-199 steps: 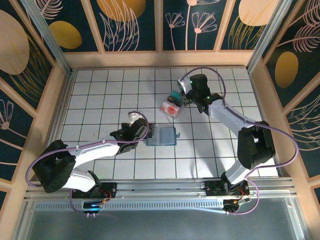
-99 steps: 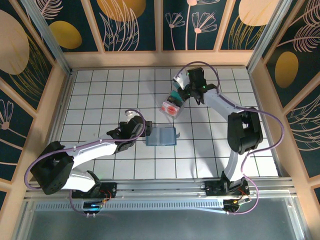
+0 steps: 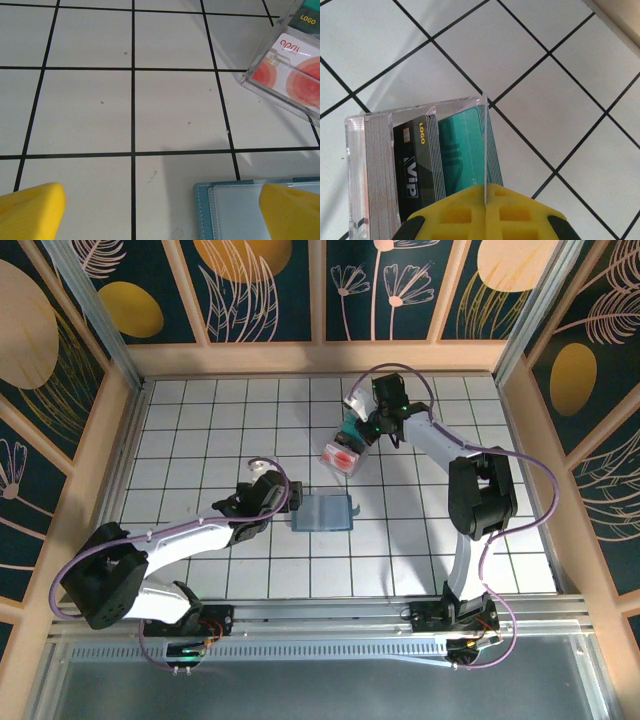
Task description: Take the credit cards out of the card holder
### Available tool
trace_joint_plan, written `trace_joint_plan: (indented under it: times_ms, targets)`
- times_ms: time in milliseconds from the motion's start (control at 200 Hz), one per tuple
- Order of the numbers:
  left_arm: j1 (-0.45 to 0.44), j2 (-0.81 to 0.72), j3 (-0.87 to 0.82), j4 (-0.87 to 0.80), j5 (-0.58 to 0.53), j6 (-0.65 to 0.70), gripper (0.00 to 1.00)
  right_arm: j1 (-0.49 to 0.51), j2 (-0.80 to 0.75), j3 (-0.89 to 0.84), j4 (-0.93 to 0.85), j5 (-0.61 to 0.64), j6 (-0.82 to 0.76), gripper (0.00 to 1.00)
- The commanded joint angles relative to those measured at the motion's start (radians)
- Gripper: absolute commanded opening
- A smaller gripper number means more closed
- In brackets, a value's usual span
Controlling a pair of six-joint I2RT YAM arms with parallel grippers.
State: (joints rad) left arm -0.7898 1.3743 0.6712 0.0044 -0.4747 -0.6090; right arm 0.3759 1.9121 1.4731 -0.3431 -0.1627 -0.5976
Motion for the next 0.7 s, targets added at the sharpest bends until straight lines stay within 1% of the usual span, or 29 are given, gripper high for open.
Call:
trace_joint_plan:
  times_ms: [0,395,696]
  targets:
    - [0.010,0.012,0.006,0.019,0.010,0.022,0.99,-0.012,0.015,0.031,-0.032,-0.023,-0.020,0.00]
    - [0.019,0.008,-0.003,0.015,0.008,0.022,0.99,-0.015,0.057,0.079,-0.066,-0.036,-0.040,0.00]
    - [0.023,0.017,0.005,0.017,0.011,0.023,0.99,-0.015,0.066,0.092,-0.087,-0.016,-0.054,0.00]
